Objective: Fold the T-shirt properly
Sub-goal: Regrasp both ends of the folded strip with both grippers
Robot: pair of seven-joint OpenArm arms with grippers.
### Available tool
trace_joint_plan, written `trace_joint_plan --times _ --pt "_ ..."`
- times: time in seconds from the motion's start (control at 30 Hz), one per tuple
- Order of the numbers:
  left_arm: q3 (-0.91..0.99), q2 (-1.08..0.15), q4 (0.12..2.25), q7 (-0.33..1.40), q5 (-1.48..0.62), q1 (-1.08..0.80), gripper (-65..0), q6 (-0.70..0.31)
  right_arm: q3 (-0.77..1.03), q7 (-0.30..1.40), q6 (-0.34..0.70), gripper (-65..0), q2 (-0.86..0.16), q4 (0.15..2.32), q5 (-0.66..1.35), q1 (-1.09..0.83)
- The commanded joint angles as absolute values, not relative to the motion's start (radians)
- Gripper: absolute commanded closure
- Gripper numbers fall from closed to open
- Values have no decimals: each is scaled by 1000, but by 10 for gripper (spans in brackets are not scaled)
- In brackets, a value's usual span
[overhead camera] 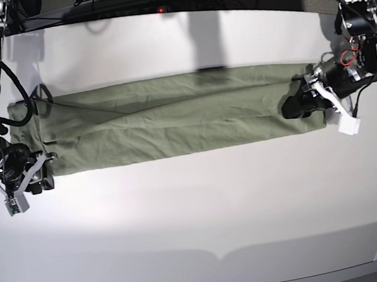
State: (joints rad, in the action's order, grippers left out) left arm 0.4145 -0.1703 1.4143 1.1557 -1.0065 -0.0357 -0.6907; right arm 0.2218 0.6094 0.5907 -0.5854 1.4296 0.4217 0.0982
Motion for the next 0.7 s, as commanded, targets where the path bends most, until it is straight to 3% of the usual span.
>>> trace_joint_plan --times 0.0,0.27,0.47,0.67 --pt "417 -166 1434 1151 -1044 -23 -223 -698 230 607 596 -199 -604 1444 419 101" --pt "417 -67 1434 1153 -941 -61 -223 -698 230 604 596 -199 -542 1444 313 -25" --pt "417 -70 1432 970 -711 -106 -223 -698 229 567 595 -199 -458 1409 308 -50" --pt "417 -87 1423 930 -620 -105 -223 -698 229 500 594 -199 -395 1278 261 -38"
